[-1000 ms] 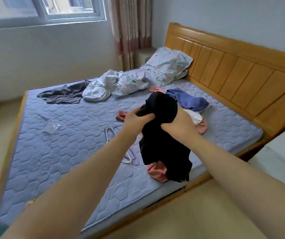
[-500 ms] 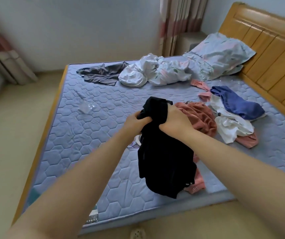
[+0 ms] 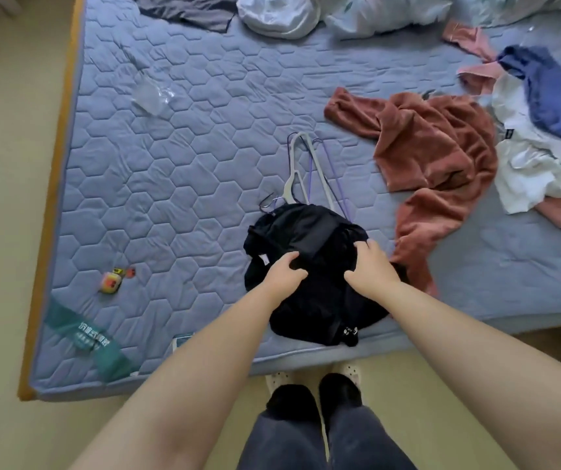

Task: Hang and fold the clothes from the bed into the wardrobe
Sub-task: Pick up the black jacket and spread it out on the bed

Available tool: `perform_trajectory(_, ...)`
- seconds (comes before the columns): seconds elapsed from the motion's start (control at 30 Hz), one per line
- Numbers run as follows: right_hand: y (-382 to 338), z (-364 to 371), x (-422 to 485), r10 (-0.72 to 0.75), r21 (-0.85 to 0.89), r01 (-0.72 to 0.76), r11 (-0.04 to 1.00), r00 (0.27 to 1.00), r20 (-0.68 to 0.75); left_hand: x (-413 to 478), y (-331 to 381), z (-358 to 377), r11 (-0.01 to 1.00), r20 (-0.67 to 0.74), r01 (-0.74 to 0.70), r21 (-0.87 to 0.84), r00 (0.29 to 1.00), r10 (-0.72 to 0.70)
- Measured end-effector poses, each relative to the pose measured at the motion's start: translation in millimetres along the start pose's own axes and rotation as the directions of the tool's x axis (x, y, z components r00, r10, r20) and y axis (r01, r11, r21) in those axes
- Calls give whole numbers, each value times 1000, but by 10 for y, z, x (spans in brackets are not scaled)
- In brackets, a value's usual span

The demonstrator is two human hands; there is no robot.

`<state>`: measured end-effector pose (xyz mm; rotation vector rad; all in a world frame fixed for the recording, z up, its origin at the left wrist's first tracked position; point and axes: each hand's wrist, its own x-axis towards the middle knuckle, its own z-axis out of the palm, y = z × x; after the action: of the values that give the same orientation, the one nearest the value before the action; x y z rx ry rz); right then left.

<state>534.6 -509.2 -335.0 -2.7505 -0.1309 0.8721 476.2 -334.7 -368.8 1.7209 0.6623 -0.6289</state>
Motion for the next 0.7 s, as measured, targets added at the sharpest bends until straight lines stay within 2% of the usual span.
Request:
perform_trajectory(0.27,670,824,310,96,7,-98,995,985,141,477,-752,398,968,-45,95,232,995,-87)
perform_trajectory(0.33,840,957,409,128,40,-136,990,979,157,580,-840,510,951,-101,121,283,990,-96)
perform_trajectory(0.4,963,1044,536,184,171,-212,962,969,163,642,-879,626,905,-221,106,413,975,-14)
perform_trajectory(0.47,1038,1107,696,274,377,-314,871,949,158,725,-892,709,738,-320,64,672,924,211)
perform_trajectory(0.53,1052,1120,880,383,556,-420,717,904,189,858,-906,746,535,-229,-13,844,895,384)
perform_trajectory(0.6,1051,1133,1039,456,660,-508,554,848,271,992,-926,774,360,-46,-113,926,914,404)
perform_trajectory(0.63,1037,1127,1101,458,676,-546,494,825,331,1047,-931,791,307,29,-152,939,928,373)
perform_trajectory(0.7,976,1101,1172,411,638,-611,469,790,455,1129,-940,848,275,105,-193,942,947,304)
